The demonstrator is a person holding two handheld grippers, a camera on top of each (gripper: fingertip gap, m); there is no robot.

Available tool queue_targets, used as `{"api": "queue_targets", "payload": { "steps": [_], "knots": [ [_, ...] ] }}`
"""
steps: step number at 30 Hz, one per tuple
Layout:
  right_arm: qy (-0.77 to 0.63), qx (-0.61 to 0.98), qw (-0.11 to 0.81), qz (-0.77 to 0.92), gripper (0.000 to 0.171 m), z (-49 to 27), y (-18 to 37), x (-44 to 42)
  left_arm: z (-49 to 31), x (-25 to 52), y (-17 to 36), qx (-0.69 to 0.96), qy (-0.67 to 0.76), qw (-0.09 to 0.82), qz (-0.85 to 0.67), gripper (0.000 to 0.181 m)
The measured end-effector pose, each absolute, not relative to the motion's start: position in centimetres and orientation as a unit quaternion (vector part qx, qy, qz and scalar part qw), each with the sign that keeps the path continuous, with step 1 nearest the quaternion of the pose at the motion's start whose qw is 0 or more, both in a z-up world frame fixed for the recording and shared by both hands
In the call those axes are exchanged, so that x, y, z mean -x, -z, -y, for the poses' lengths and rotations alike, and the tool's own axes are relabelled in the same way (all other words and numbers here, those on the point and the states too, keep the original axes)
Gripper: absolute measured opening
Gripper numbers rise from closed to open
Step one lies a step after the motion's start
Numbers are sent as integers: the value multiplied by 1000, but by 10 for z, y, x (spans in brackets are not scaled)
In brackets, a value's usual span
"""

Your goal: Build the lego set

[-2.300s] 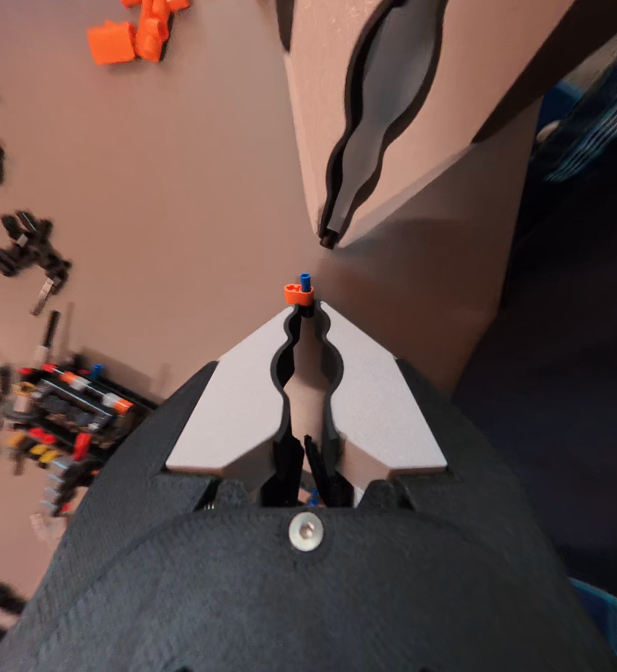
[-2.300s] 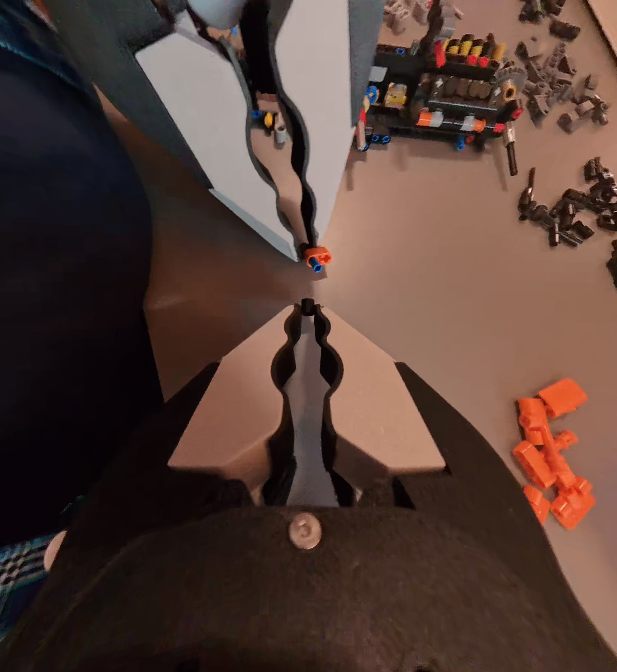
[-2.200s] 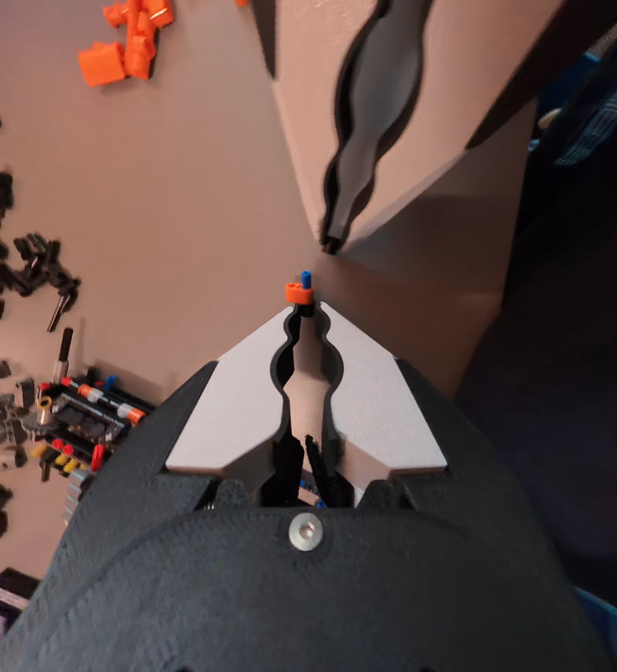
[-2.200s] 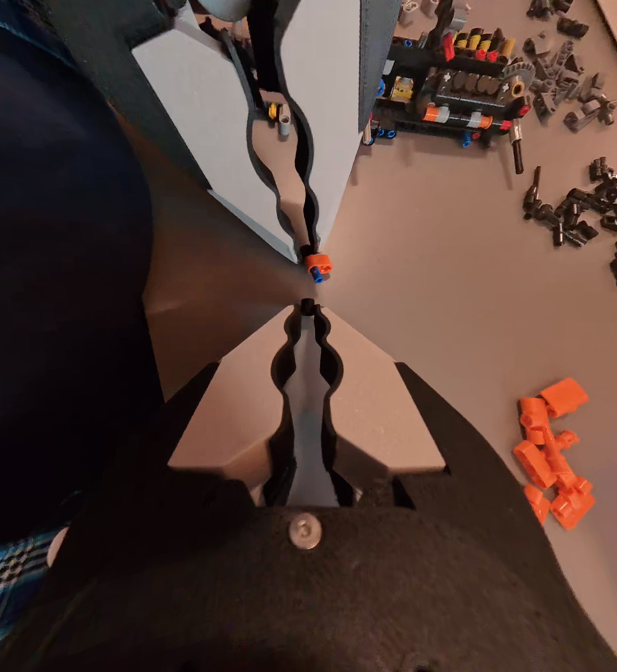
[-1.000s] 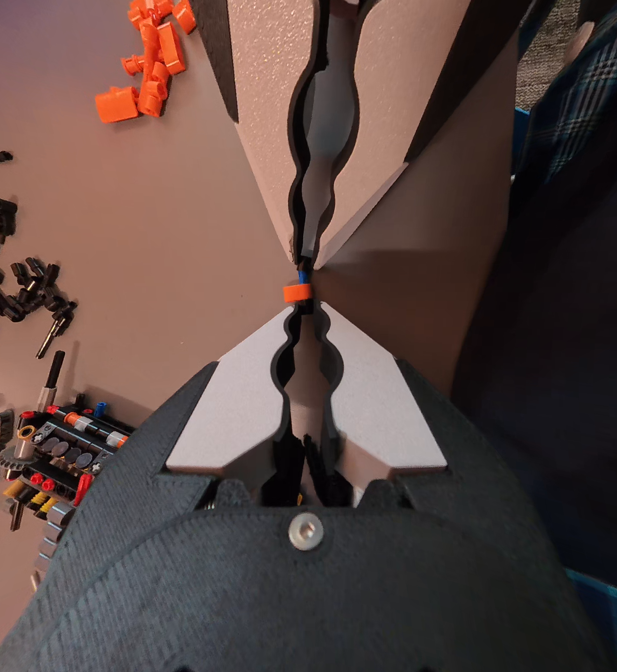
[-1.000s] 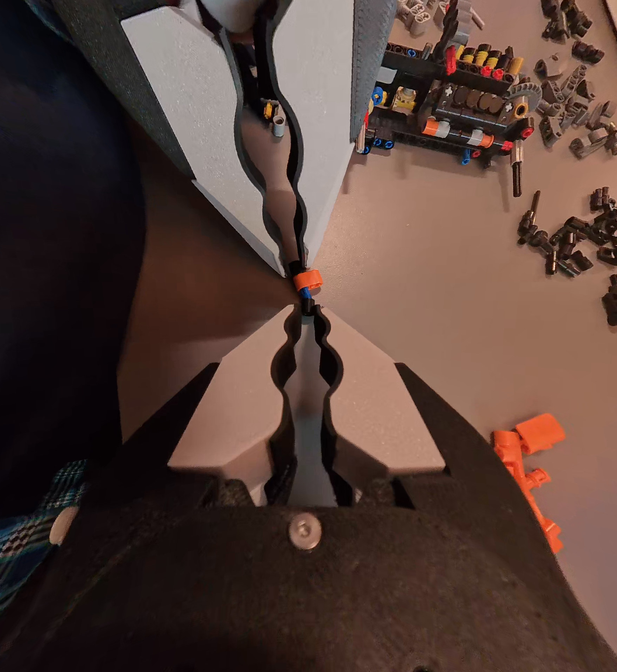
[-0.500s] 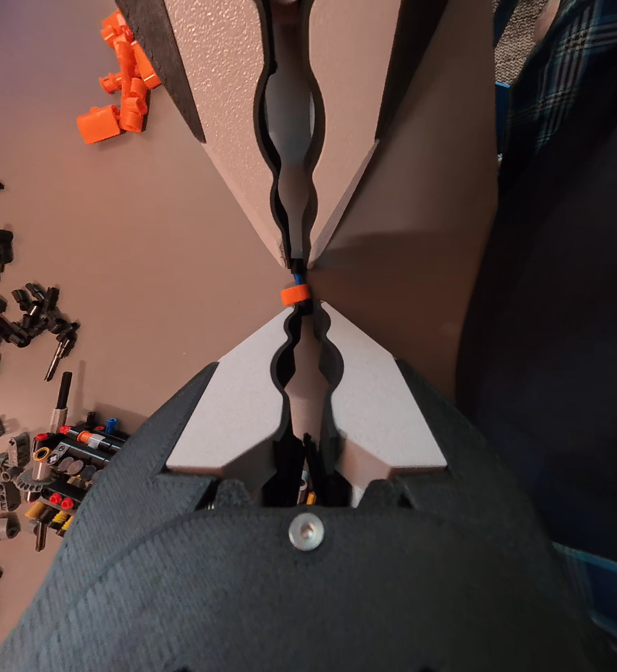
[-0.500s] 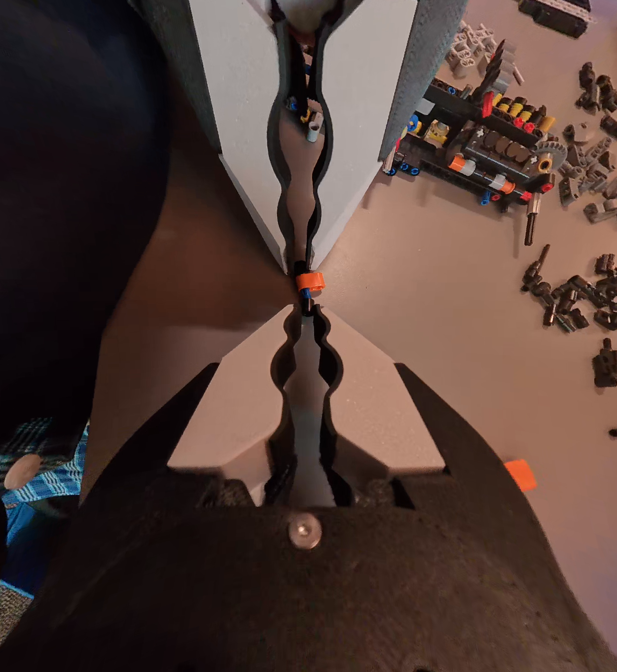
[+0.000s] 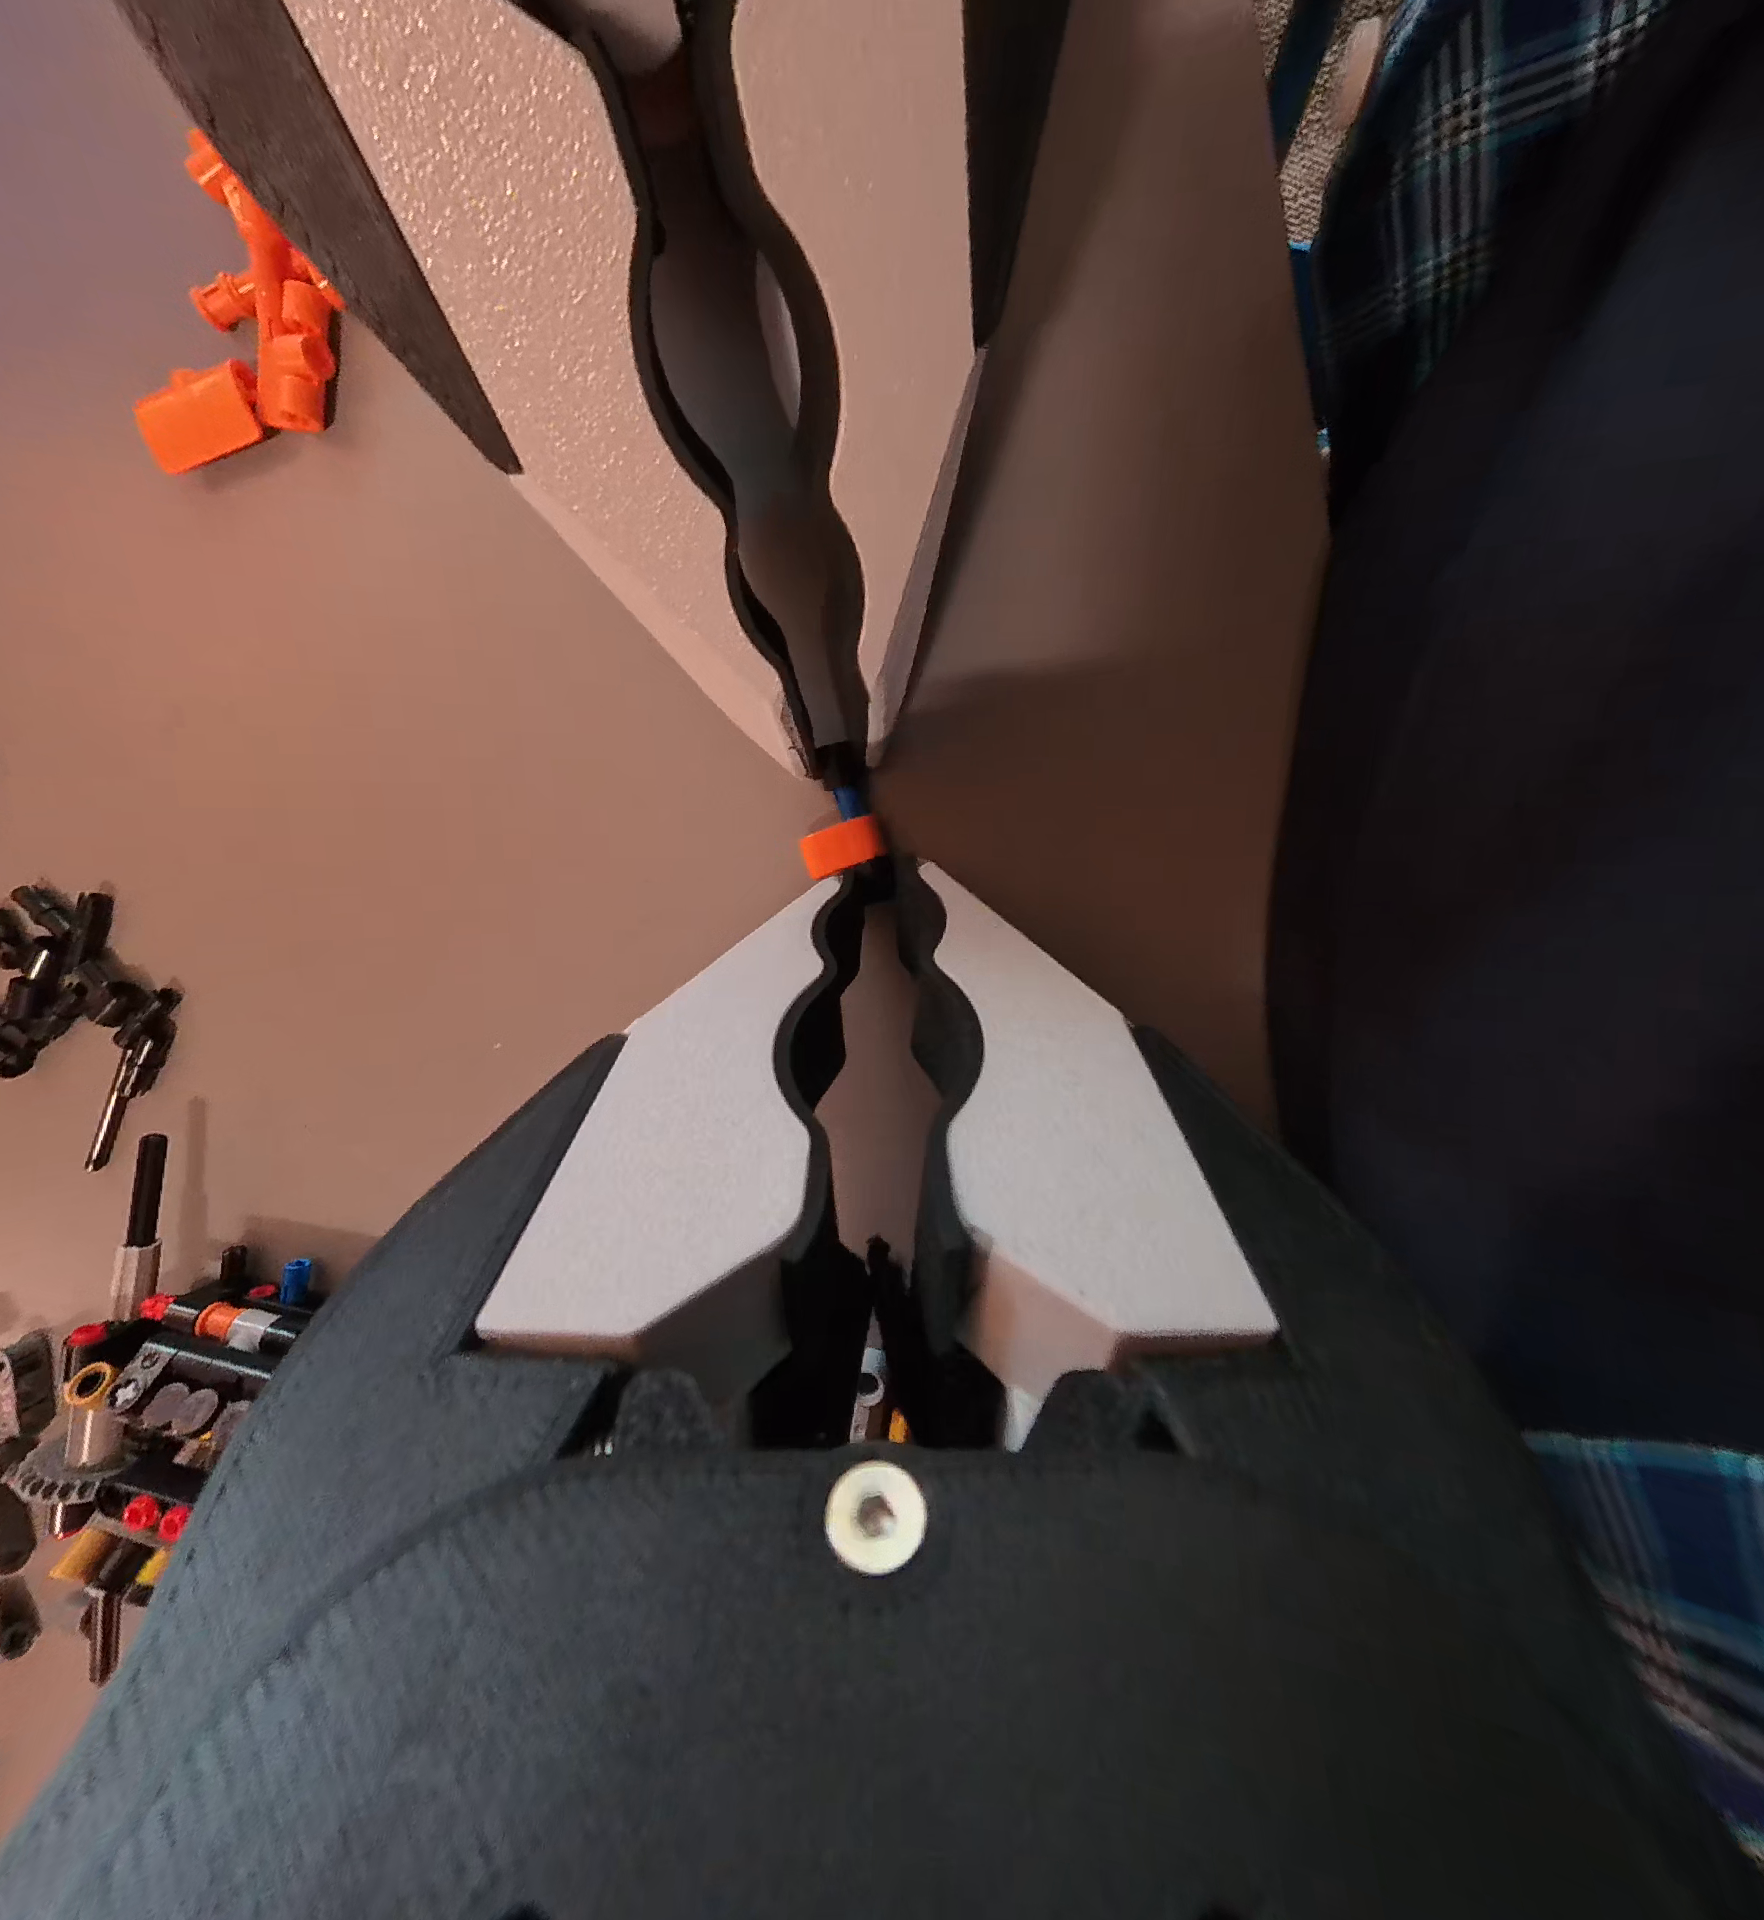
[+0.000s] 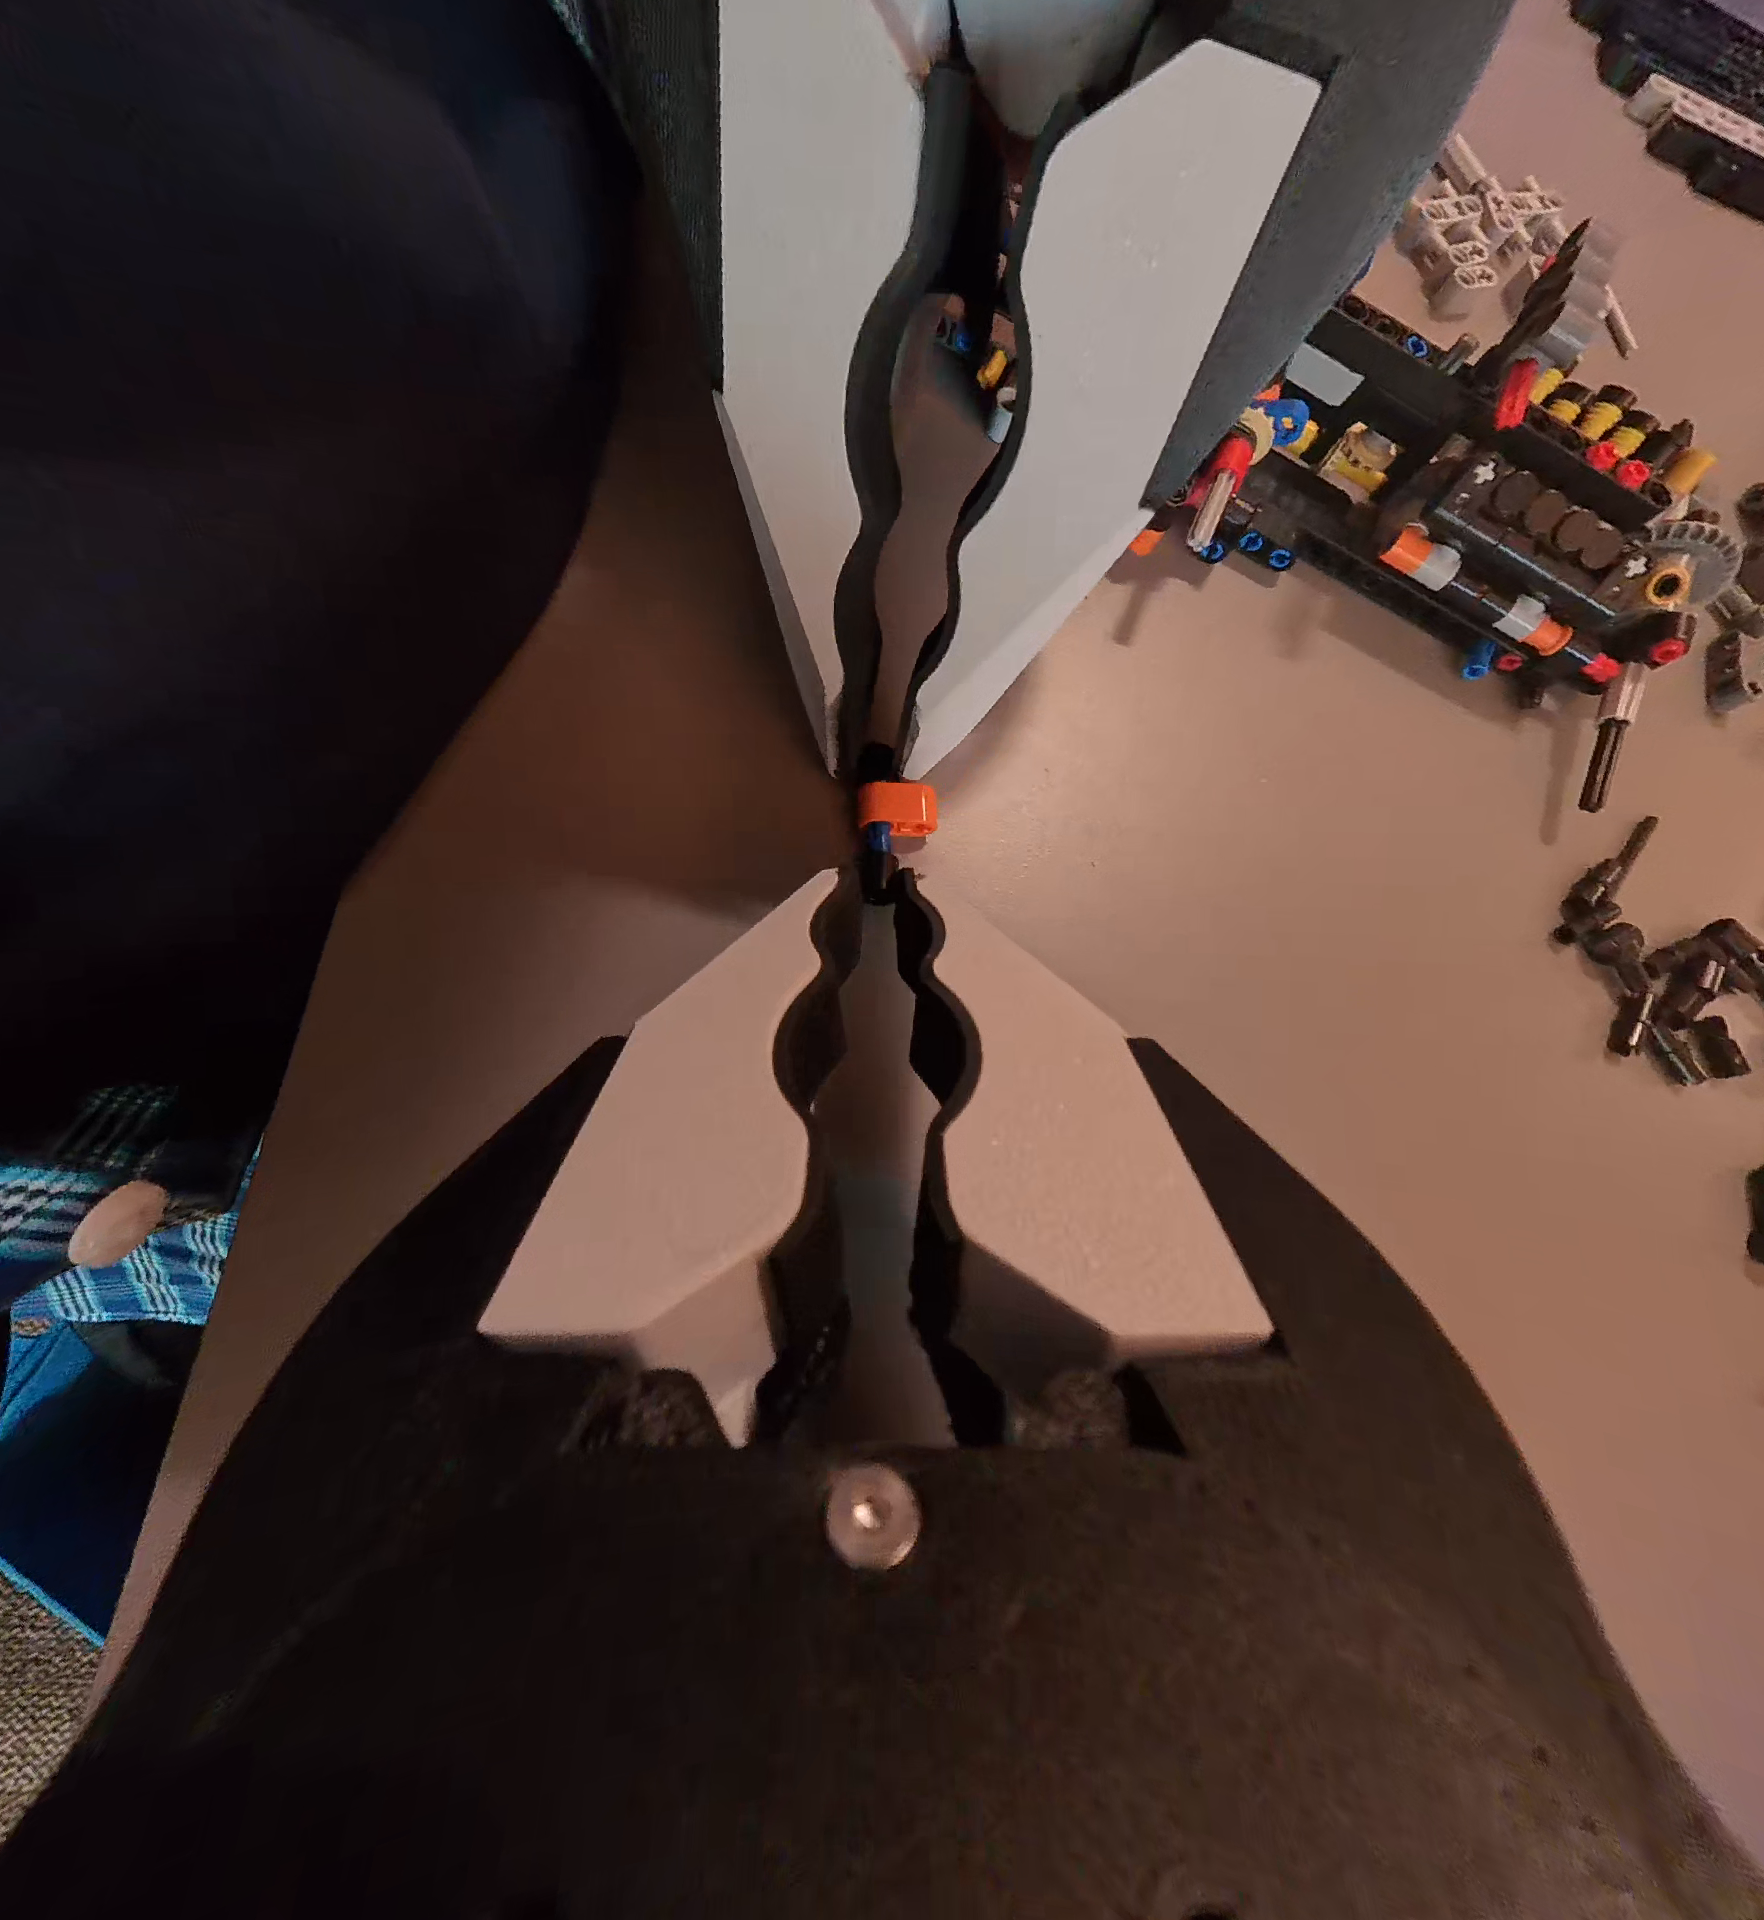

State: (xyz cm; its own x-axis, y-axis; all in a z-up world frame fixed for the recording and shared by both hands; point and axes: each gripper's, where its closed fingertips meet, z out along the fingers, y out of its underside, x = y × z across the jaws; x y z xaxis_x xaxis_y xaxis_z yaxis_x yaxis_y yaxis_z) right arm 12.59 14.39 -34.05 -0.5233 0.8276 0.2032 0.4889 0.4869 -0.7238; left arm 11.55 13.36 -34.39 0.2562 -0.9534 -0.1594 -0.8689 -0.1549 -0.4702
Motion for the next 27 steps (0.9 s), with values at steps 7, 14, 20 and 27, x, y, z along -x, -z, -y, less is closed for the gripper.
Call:
{"api": "queue_targets", "payload": {
  "steps": [7,14,20,27],
  "knots": [
    [-318,367,264,833,4,-132,341,-128,-126,-122,344,740,110,245,-617,6],
    [-319,368,262,833,4,-130,340,-128,-125,-123,344,741,109,244,-616,5],
    [-316,408,272,812,20,-134,338,-126,-128,-122,344,766,113,250,-581,10],
    [-309,454,274,790,25,-135,332,-131,-124,-118,338,776,113,265,-561,19]
  ]
}}
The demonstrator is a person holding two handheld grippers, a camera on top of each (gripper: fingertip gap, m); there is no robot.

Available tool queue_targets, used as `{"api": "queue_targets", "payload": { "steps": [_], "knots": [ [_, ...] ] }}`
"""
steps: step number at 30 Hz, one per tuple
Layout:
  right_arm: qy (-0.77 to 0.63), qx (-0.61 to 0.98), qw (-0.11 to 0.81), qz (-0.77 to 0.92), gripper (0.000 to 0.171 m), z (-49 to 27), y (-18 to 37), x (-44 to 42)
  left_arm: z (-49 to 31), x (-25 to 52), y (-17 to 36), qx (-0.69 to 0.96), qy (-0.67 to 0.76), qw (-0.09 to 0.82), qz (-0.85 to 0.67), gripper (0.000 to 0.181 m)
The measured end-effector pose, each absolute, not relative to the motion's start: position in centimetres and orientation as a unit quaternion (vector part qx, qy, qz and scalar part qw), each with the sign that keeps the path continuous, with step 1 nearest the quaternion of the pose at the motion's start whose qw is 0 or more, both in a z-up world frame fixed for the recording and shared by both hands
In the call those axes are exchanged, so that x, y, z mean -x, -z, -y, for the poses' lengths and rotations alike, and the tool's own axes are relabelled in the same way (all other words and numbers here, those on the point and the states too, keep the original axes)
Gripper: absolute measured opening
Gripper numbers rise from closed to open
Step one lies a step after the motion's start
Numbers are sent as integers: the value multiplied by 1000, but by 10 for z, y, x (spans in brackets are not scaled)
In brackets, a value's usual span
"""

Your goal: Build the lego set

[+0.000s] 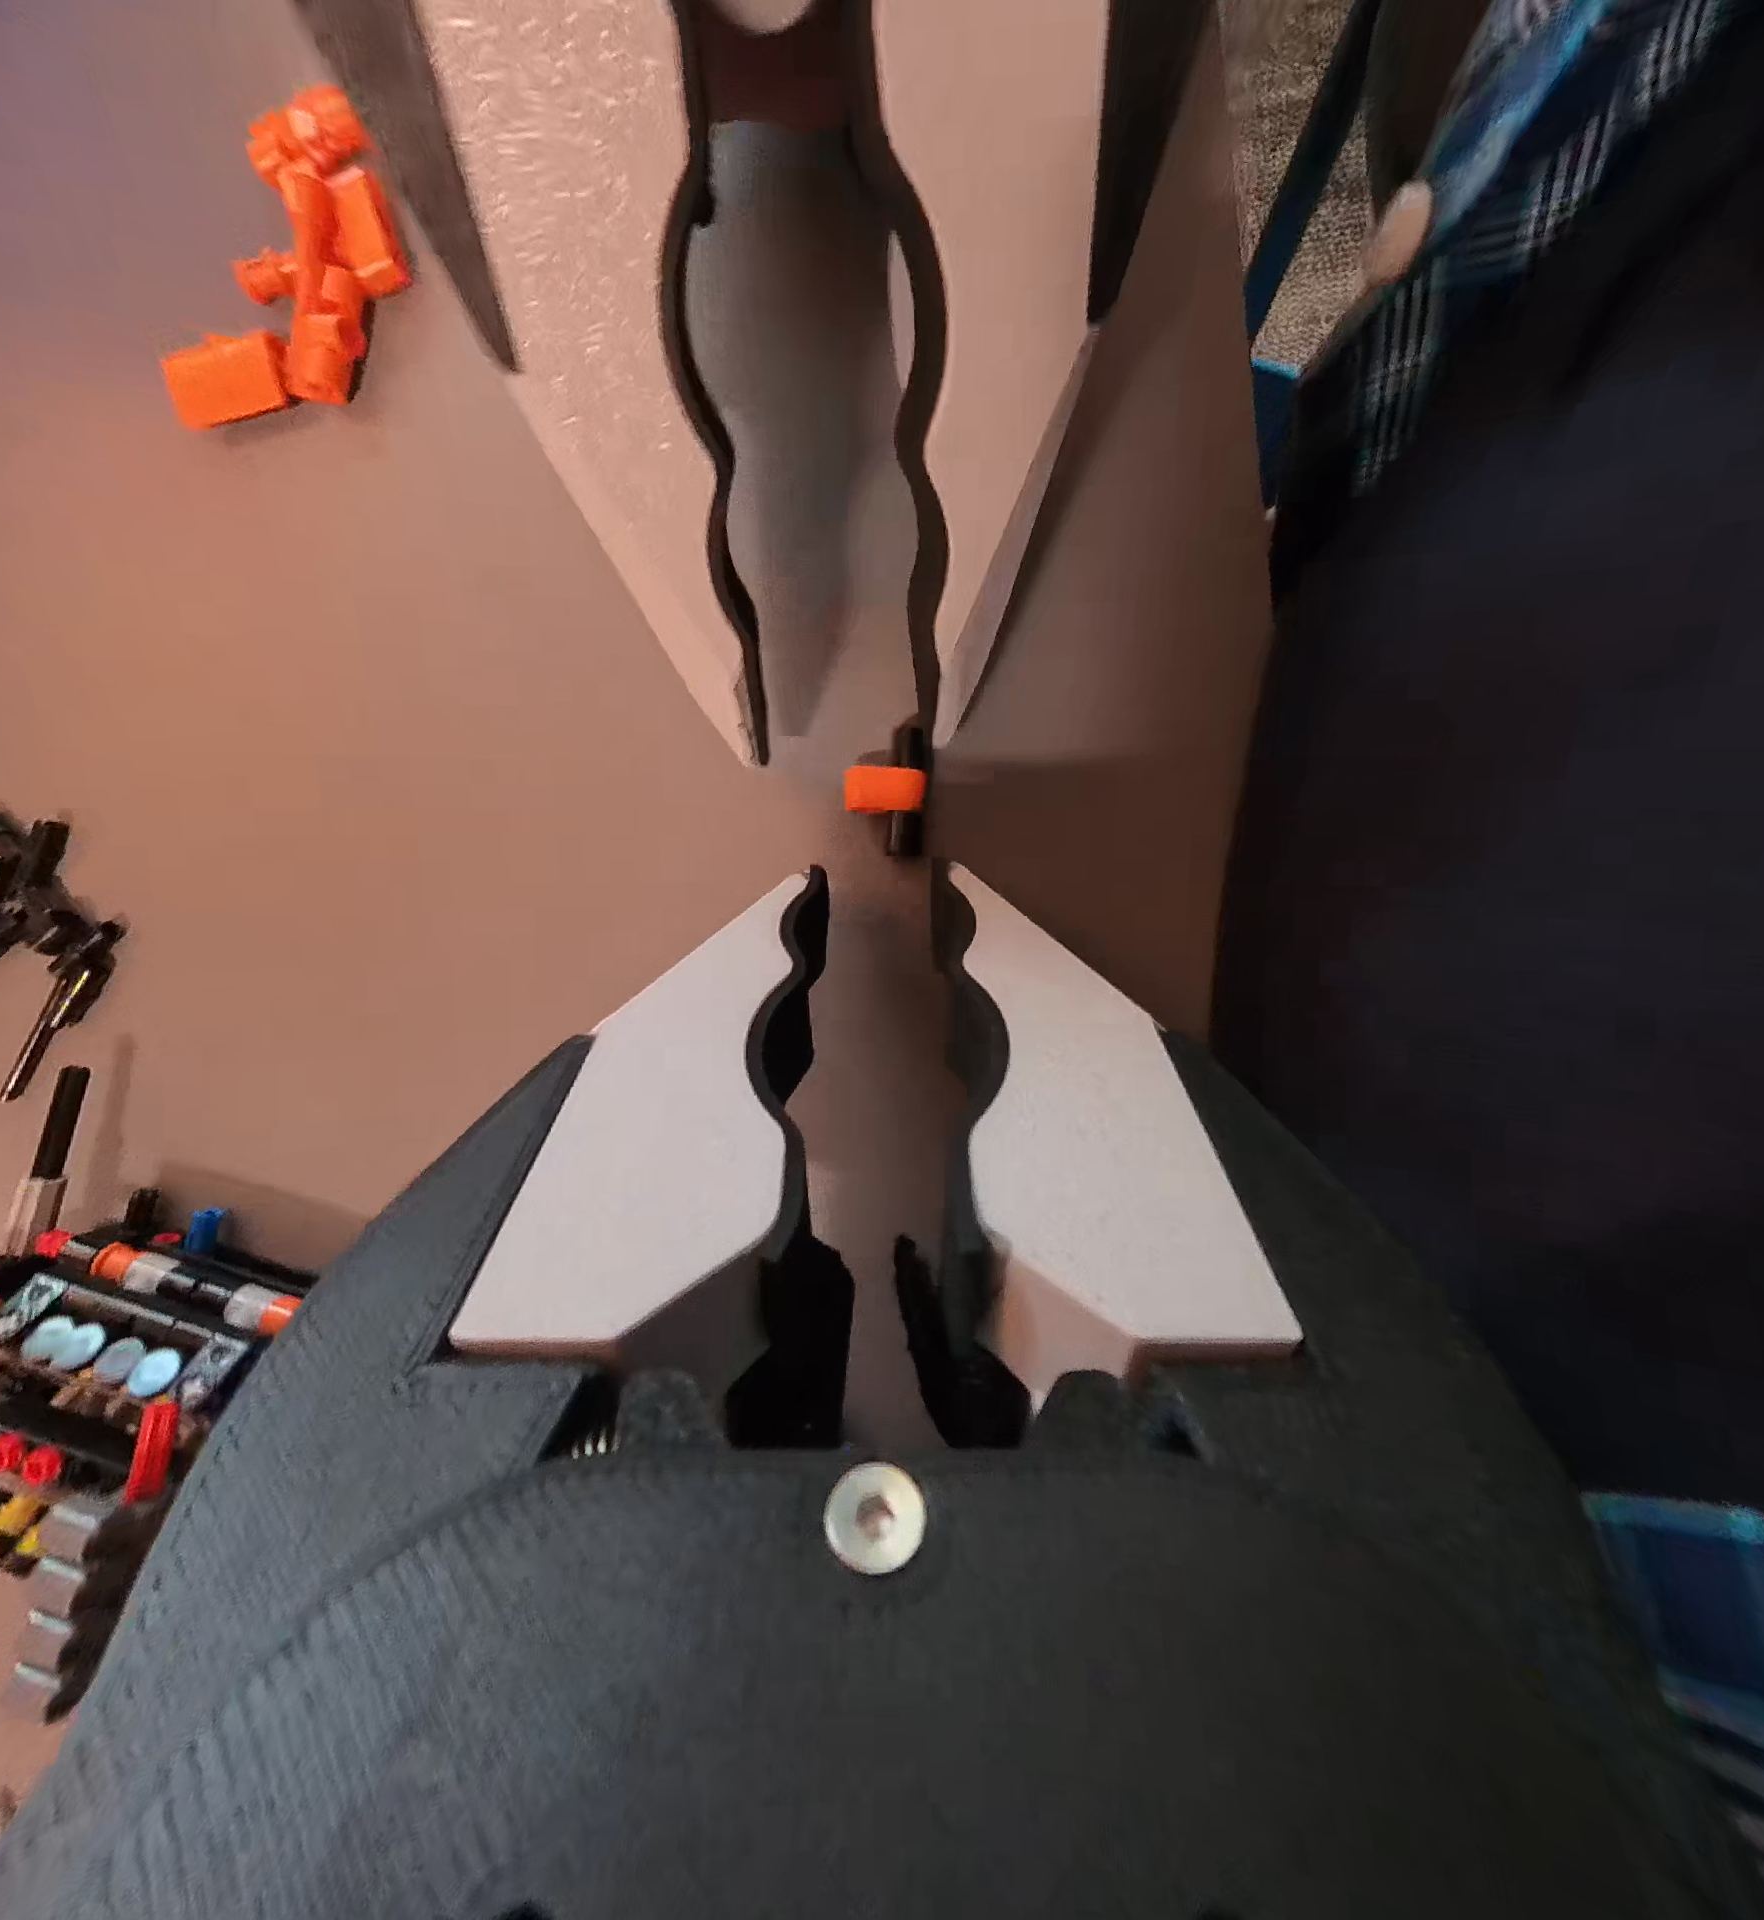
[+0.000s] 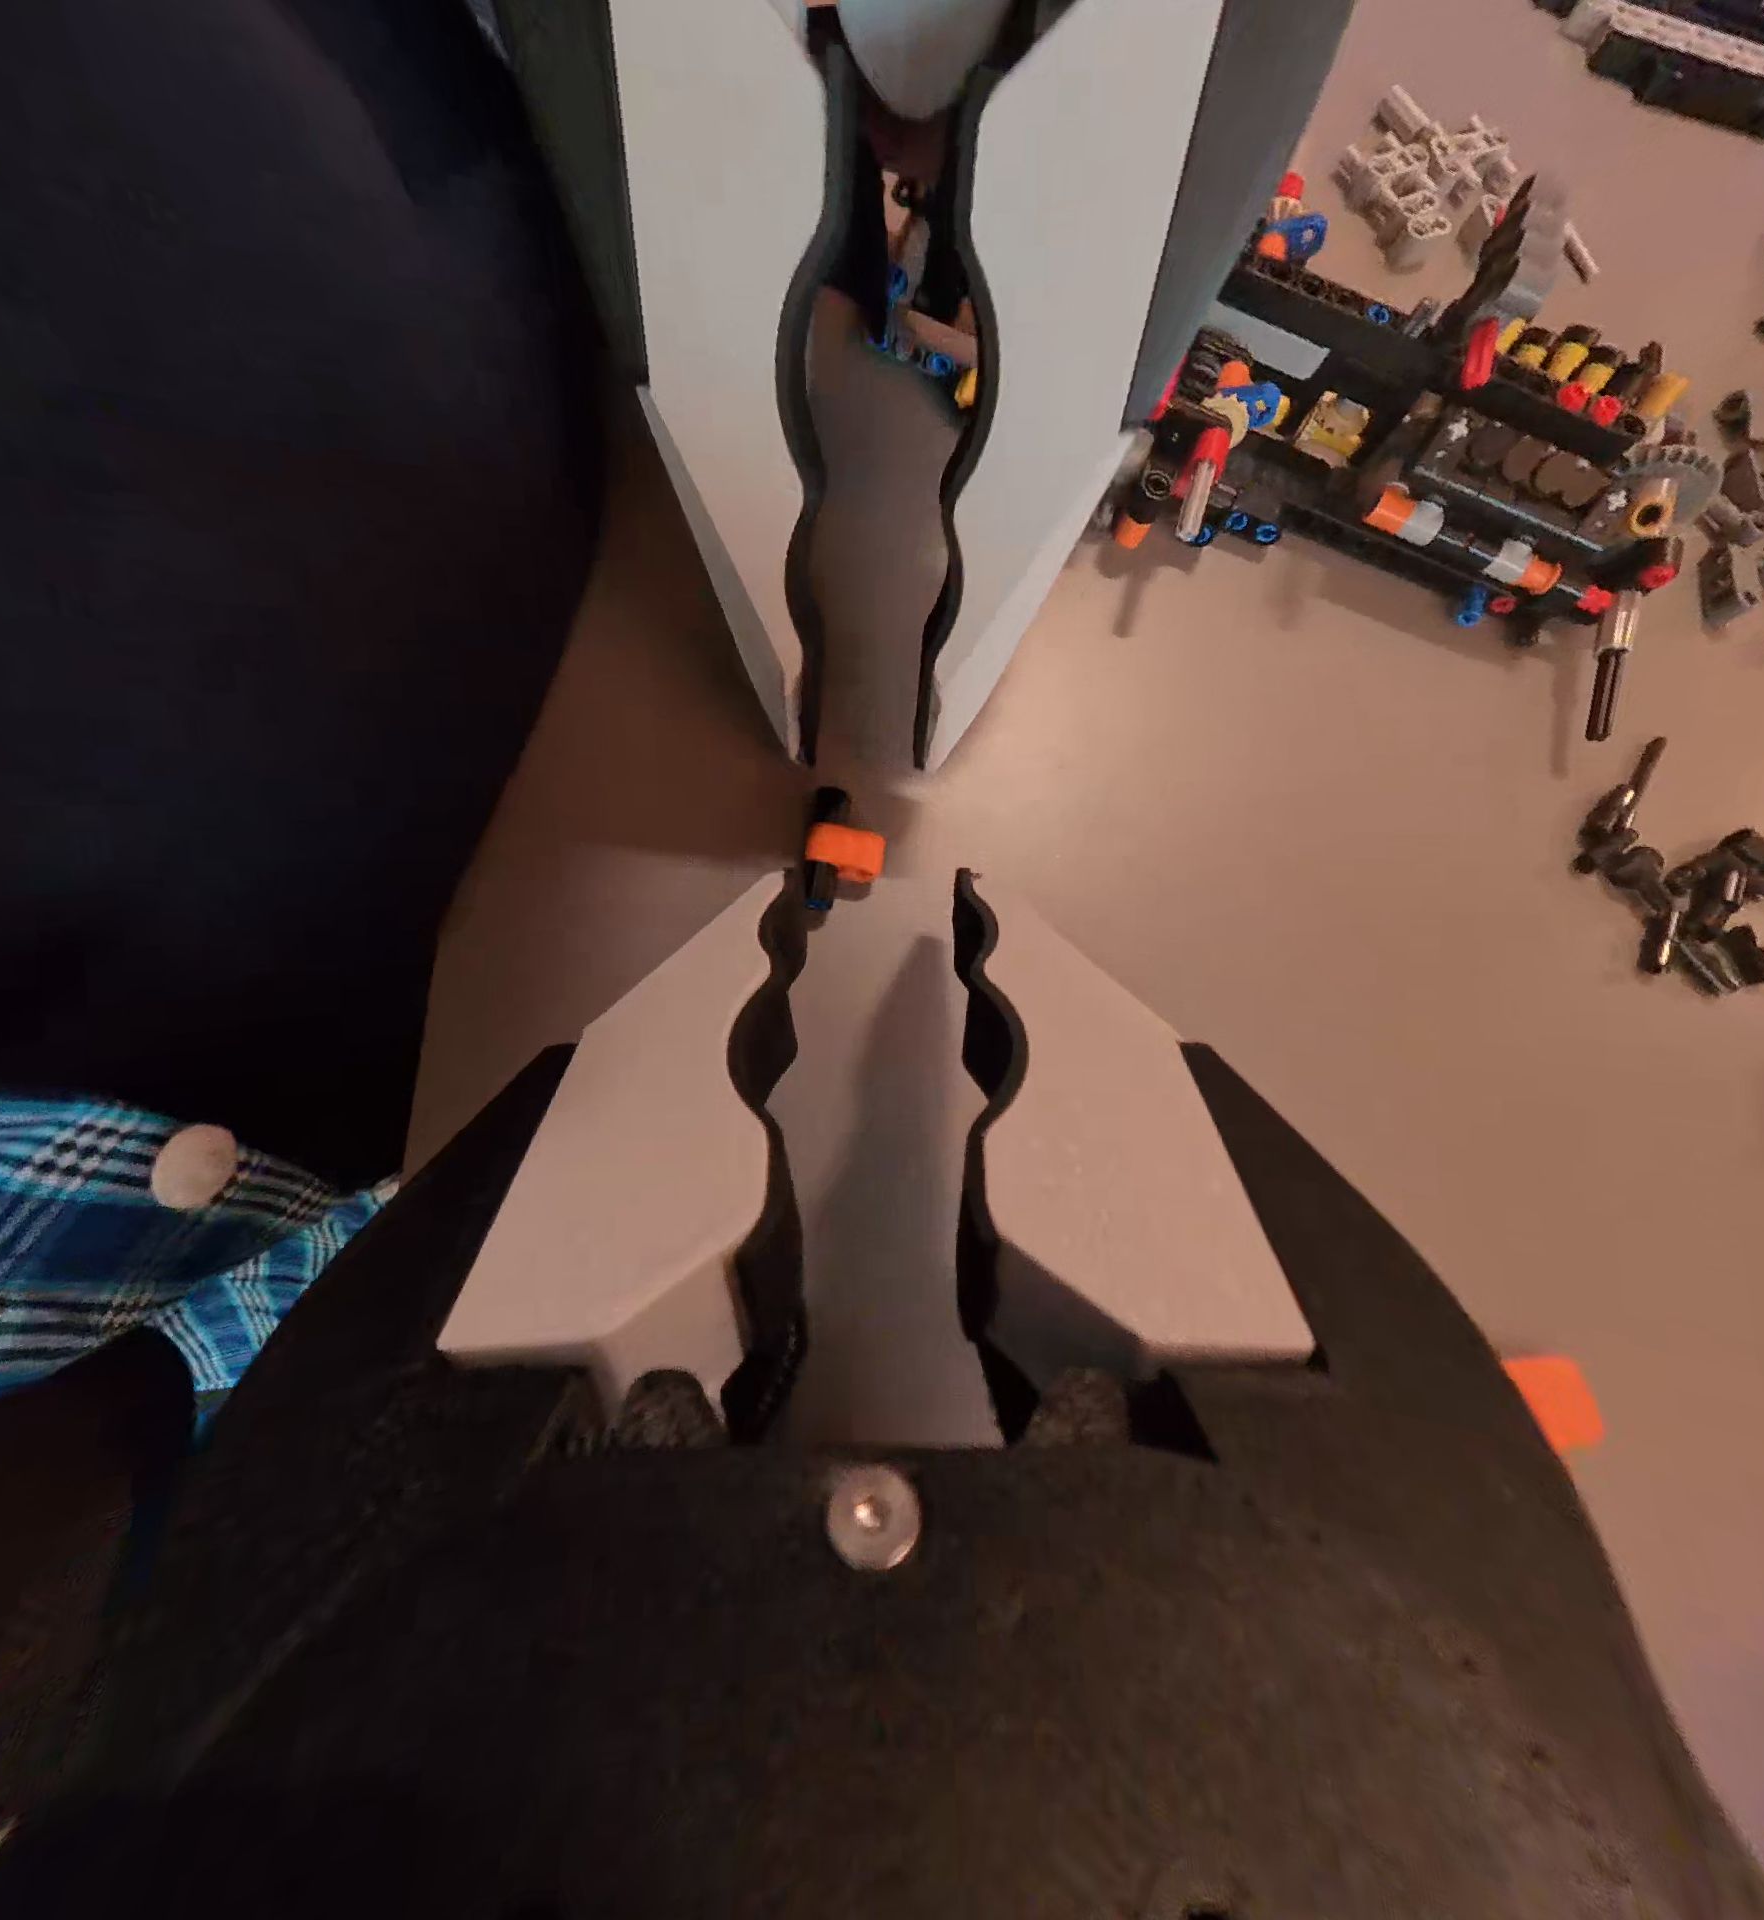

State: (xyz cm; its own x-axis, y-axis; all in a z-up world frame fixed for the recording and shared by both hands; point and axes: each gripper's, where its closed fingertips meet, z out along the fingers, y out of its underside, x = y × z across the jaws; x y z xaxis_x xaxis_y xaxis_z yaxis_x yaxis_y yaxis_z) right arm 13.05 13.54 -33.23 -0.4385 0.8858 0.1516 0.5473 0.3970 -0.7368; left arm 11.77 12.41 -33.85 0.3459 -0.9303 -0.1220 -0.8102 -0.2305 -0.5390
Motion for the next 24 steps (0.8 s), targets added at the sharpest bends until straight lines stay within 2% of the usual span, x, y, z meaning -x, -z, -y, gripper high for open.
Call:
{"api": "queue_targets", "payload": {
  "steps": [5,11,24],
  "knots": [
    [-303,481,274,776,20,-135,339,-131,-125,-113,329,775,109,285,-553,18],
    [-289,517,285,754,23,-145,337,-134,-131,-94,302,781,114,340,-512,18],
    [-245,582,288,720,29,-155,335,-141,-129,-29,268,801,119,413,-416,35]
  ]
}}
